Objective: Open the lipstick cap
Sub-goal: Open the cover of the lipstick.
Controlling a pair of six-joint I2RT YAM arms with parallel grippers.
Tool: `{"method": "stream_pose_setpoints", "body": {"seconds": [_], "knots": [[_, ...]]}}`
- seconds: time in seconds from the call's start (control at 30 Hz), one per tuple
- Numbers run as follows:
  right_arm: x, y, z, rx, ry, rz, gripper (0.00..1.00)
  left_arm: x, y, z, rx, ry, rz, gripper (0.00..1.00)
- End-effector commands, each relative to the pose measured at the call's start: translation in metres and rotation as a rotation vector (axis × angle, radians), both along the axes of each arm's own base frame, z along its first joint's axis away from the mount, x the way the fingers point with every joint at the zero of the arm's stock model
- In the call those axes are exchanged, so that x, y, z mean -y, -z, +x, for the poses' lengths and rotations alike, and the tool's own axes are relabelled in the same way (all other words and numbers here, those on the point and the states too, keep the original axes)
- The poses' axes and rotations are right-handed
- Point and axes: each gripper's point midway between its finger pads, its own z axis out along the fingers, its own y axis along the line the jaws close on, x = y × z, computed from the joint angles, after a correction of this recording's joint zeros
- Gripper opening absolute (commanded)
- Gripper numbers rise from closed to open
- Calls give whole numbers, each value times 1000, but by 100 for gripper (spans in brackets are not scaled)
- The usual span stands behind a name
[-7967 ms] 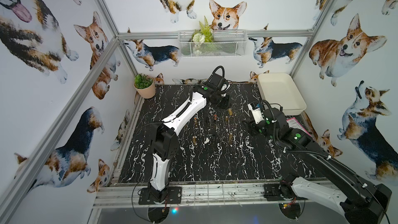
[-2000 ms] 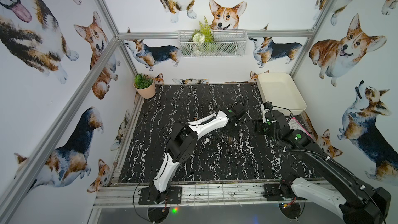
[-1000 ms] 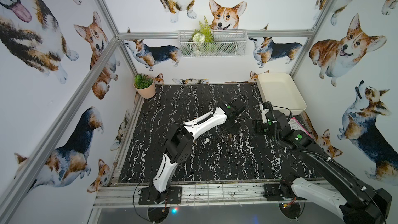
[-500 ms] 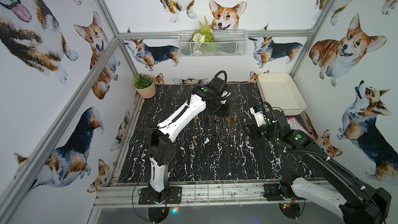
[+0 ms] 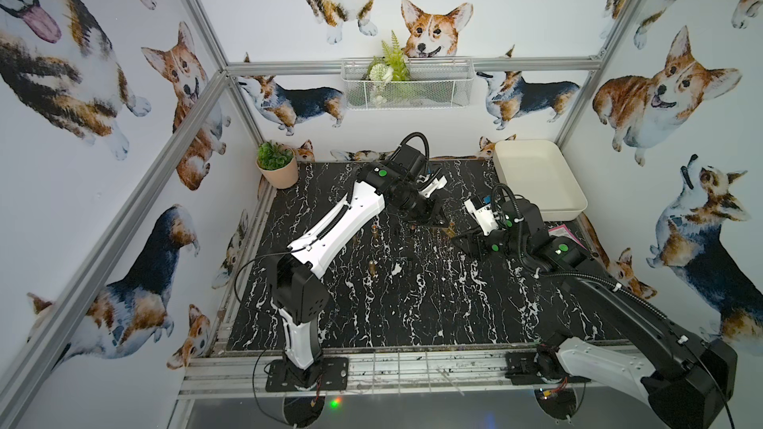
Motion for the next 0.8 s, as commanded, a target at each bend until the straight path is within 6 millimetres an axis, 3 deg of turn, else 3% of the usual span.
{"method": "stream_pose_setpoints", "body": {"seconds": [0.0,0.37,0.43,0.6,0.77], "knots": [[-6,-10,5,56,-33,5,49,4,-12,-7,-26,27,-60,11],[-12,-15,11,82,-62,-2,47,8,-8,-11,-59,52,-68,11],[-15,-7,14,58,-69,-15,45,8,-8,-10,-57,53,-64,11],[-15,-8,11,49,-78,-15,34,6,-7,-3,-51,32,-55,9],[-13,-8,7,45,-80,-15,30,2,-10,7,-50,5,-67,6]]}}
